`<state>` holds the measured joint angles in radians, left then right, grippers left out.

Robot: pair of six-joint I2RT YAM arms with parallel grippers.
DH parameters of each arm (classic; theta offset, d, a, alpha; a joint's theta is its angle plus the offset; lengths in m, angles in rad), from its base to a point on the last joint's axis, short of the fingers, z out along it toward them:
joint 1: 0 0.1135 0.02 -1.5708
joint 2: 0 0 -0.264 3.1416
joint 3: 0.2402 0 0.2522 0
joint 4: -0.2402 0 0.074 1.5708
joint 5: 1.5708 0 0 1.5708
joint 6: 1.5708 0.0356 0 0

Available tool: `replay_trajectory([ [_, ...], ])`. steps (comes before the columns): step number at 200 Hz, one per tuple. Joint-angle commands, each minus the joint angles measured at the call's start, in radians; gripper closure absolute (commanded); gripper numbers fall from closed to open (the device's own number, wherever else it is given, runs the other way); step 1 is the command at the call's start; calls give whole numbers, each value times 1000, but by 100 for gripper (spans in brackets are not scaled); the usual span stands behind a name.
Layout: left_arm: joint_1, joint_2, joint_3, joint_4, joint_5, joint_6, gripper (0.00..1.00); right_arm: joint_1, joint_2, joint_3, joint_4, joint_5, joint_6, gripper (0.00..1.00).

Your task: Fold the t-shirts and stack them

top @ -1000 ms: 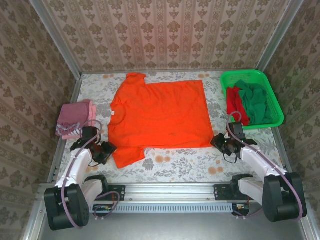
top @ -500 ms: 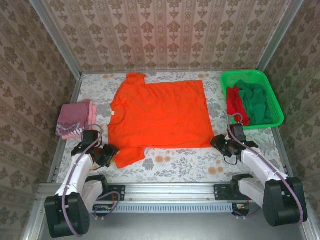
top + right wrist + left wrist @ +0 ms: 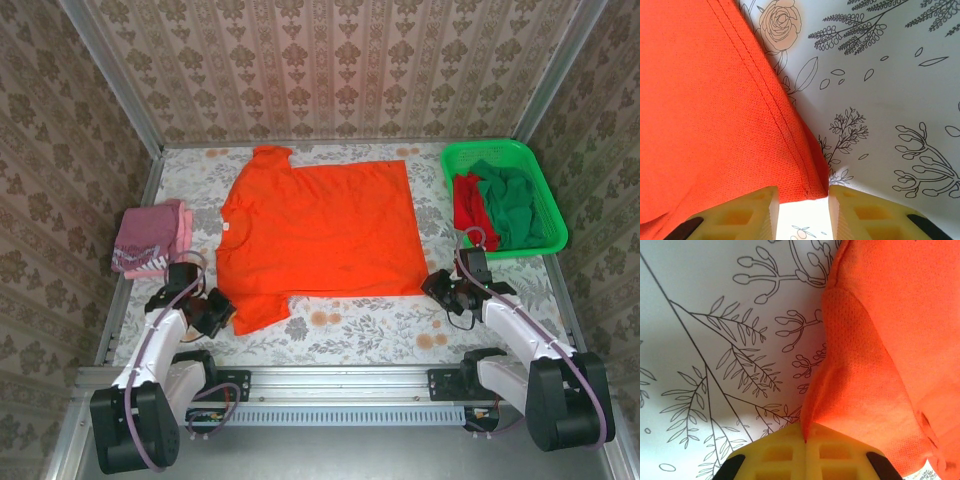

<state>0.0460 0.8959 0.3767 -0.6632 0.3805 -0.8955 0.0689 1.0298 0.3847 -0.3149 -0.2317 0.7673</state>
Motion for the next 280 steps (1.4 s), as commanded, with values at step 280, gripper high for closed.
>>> replay_trajectory([
  [280,26,-2,320,-278,-25,157,100,5,-188,117,-214,69,93,100],
])
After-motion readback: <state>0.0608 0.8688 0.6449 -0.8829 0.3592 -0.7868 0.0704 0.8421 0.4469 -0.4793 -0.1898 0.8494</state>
